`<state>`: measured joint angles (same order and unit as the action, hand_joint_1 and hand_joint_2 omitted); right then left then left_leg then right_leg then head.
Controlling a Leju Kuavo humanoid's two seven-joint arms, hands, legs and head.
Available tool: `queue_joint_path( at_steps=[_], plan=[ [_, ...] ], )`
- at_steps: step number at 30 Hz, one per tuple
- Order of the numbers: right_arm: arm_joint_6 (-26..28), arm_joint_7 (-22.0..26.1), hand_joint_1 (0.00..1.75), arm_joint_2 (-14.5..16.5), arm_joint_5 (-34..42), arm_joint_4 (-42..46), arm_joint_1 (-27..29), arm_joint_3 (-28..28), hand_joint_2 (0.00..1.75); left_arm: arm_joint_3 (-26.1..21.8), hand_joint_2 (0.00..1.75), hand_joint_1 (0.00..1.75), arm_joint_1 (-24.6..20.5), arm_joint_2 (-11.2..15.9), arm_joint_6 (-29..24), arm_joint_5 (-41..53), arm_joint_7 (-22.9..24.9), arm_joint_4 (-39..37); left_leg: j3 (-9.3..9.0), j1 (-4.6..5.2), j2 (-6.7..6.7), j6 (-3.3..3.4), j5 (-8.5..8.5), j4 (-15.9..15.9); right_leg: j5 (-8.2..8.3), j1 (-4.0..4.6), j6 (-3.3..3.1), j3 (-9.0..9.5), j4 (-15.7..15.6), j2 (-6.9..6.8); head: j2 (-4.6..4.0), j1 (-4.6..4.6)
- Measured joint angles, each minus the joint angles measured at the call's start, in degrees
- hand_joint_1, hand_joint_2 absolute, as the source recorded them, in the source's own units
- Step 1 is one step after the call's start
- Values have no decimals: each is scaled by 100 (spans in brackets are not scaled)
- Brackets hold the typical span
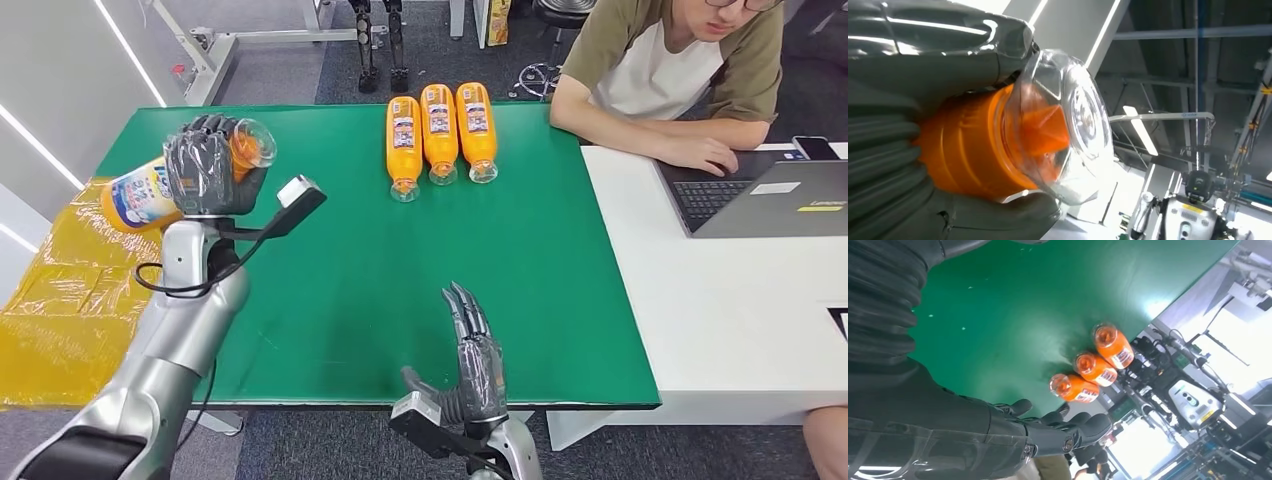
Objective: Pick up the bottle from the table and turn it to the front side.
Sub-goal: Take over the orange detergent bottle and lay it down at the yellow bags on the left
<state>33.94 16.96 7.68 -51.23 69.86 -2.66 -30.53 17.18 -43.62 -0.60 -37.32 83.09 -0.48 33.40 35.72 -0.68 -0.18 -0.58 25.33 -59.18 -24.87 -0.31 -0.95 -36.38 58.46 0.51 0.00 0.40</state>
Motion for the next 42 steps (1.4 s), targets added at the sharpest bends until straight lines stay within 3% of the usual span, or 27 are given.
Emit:
queue_joint_path(
  at_steps=[5, 17, 30, 40, 41, 42],
  plan=[
    [-58, -100, 0, -16, -161, 340, 163, 104, 175, 79, 175, 175, -459, 279, 528, 425, 234, -761, 1, 0, 1, -1, 3, 1, -2, -1, 0, -2, -2, 2, 0, 1],
    [-166, -131, 0, -17, -259, 680, 307, 216, 175, 336, 175, 175, -461, 417, 891, 581, 413, -1406, 5, 1, 0, 0, 4, 2, -5, -2, 2, -6, -2, 1, 0, 1],
    [-601, 41, 0, -14, -286, 824, 292, 208, 175, 546, 175, 175, 977, 374, 1027, 361, 1159, -1742, 4, 2, 17, -8, 17, 6, -14, -4, -5, -9, -3, 13, 0, 2],
    [-870, 183, 0, 48, -128, 624, 57, 126, 175, 509, 175, 174, 1273, 424, 923, 334, 1216, -1792, -2, 3, 15, -9, 17, 9, -14, -5, -7, -6, 2, 12, -1, 2],
    [-880, 201, 0, 54, -112, 591, 35, 116, 175, 495, 175, 155, 1286, 428, 892, 333, 1221, -1792, -3, 3, 14, -9, 17, 10, -14, -5, -7, -5, 3, 11, 0, 2],
    [-887, 218, 0, 58, -95, 561, 16, 106, 175, 477, 175, 112, 1297, 432, 855, 331, 1226, -1792, -5, 2, 14, -9, 16, 10, -14, -5, -7, -5, 4, 11, 0, 2]
  ],
)
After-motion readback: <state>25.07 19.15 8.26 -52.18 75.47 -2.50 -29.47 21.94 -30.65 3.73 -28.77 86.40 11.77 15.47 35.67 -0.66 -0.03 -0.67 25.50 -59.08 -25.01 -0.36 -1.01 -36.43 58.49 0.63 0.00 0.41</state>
